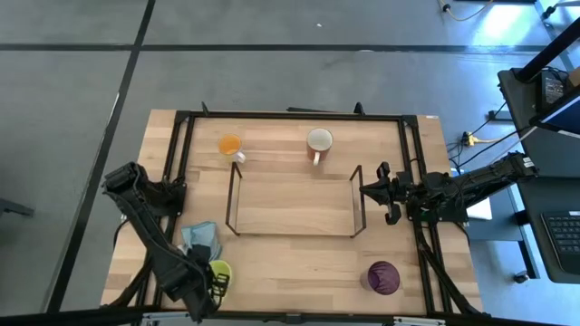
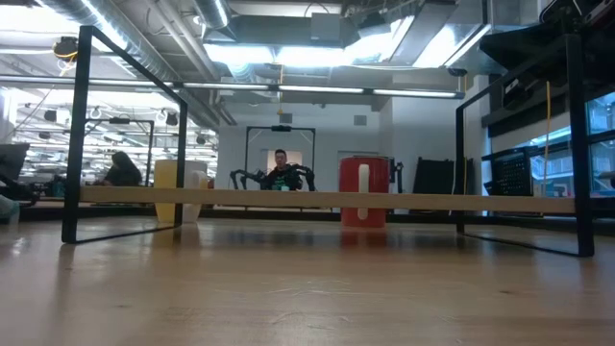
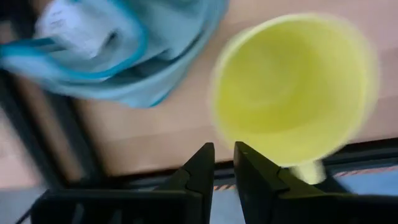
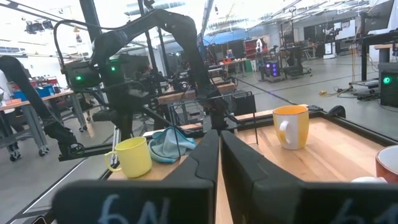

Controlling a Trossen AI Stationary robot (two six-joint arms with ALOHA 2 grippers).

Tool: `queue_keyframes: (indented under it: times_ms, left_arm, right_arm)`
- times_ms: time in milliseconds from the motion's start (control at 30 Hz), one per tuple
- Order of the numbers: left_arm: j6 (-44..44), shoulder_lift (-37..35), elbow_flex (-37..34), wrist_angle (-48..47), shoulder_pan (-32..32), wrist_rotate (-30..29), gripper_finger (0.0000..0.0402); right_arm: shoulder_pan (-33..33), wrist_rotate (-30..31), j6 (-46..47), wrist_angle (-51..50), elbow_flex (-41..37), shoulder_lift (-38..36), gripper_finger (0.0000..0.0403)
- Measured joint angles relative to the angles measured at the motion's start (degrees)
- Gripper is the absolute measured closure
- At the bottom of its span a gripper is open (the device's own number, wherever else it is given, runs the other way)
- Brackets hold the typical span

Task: Stack small to large cups/mugs on shelf
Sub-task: Put the green cup on the shelf

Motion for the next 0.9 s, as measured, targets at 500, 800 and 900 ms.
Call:
queue_keyframes:
  times_ms: [500,800,900]
  left_arm:
    - [-0.61,0.0,-0.03,-6.41,0.42,-0.89,0.0346]
    - [-0.43,0.02,-1.75,-3.09,0.68,-0.69,0.0346]
    - [-0.41,0.07,-2.19,-2.66,0.68,-0.72,0.0346]
  right_arm:
    - [0.01,-0.02,0.0,-0.01,0.0,0.02,0.0382]
    - [0.0,-0.01,0.0,-0.01,0.0,0.0,0.0382]
    - [0.01,0.0,0.06,-0.01,0.0,0.0,0.0382]
